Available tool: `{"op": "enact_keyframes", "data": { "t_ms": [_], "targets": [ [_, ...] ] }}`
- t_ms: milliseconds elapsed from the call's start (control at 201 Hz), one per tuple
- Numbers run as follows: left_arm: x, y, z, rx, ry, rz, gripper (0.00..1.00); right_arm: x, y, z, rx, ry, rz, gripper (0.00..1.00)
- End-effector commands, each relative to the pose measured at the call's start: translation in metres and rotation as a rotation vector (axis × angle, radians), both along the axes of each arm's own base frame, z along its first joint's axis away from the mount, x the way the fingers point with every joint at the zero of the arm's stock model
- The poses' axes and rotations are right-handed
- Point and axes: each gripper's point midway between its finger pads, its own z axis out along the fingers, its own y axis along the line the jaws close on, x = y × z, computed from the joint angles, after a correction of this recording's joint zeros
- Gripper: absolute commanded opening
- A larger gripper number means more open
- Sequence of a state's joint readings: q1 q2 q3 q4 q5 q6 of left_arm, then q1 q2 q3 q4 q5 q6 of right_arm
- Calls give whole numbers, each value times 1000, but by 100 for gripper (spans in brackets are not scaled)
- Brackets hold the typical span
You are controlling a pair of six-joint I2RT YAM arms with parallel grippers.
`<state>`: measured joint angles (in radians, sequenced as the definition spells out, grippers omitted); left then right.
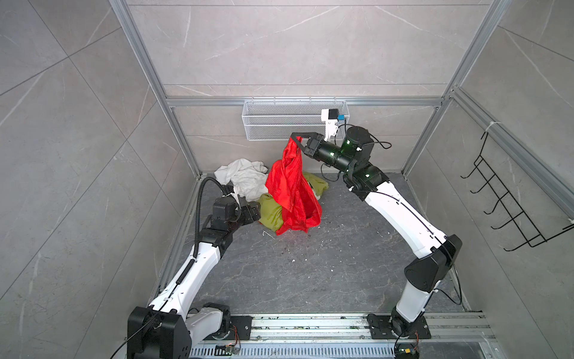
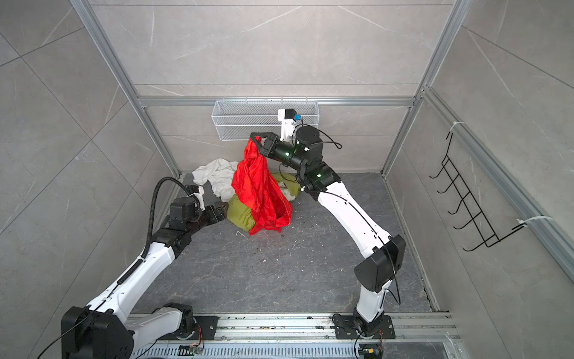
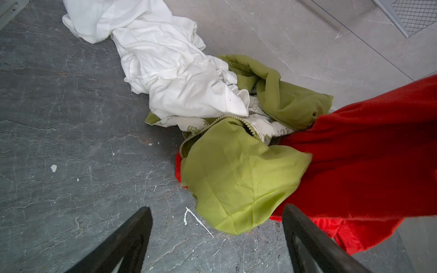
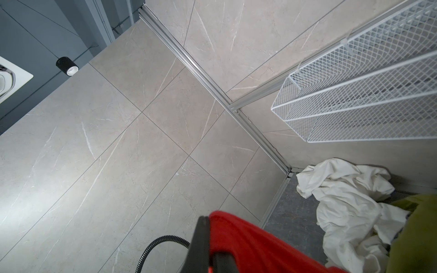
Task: Pick out a specific cloth from the pile
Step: 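Raise the red cloth high and carry it away from the pile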
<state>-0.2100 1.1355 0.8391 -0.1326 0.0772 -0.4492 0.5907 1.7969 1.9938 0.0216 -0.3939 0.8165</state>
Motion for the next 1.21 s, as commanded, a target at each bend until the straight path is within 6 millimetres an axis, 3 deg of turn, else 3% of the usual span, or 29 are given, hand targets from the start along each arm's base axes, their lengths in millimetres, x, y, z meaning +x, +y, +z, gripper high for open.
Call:
{"op": "enact_keyframes", "data": {
  "t_ms": [0,642,1205],
  "targets": [
    [1,1,11,15,-40,2,89,-34,-15,61,59,-148,13,0],
    [4,-1,8,5,-40,-4,89,-59,-44,93,6,-209,-63,0],
    [4,-3,14,-2,-51,-7,89,-76,-56,123,-13,-261,-76,0]
  ]
}}
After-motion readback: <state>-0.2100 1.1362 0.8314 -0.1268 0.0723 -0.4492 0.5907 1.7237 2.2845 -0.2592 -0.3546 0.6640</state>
